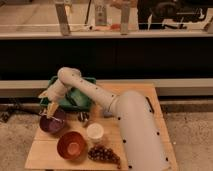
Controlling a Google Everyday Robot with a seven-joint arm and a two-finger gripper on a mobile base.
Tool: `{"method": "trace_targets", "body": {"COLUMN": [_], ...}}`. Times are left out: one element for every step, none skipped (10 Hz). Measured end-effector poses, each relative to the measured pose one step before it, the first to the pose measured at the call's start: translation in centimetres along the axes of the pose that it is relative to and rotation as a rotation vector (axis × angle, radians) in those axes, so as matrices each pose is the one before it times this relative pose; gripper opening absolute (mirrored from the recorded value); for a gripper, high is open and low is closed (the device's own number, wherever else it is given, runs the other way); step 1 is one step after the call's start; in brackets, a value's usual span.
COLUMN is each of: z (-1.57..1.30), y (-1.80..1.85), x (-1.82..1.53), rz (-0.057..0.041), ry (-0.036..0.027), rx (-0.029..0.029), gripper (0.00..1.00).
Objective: Place fork in paper cup
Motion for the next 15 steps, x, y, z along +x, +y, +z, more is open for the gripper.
{"method": "trace_targets", "body": {"z": [0.513,0.404,0.446,0.389,0.392,0.246,0.279,0.22,0.242,0.189,0.224,0.159,0.115,0.038,0.054], "y": [-0.226,-0.12,-0.233,-0.196,-0.169,-0.146,-0.102,-0.122,-0.091,-0.116,-0.048,-0.05,-0.026,-0.032,0.027], "x": [0.175,0.076,-0.046,0.007,-0.028,0.01,-0.028,0.01,-0.018,-0.058,-0.111,-0.132,-0.108,-0.111,-0.003], "rz": [0.00667,0.00349,0.00276,0.00251,0.00194,0.00147,0.00078,0.00004,0.00028,-0.00004,-0.00114,-0.00114,-0.00082,-0.00078,0.00066], "ry": [-0.00697,-0.00483,-0.00701,-0.00632,-0.00696,-0.00532,-0.00687,-0.0059,-0.00604,-0.00531,-0.00424,-0.00334,-0.00246,-0.00243,-0.00137], "rx": [-0.00974,-0.00777,-0.00837,-0.00821,-0.00963,-0.00606,-0.00849,-0.00836,-0.00777,-0.00607,-0.00813,-0.00515,-0.00402,-0.00242,-0.00323], "gripper": [0.8,0.8,0.8,0.8,0.8,0.8,0.8,0.79,0.74,0.74,0.74,0.7,0.65,0.63,0.56]}}
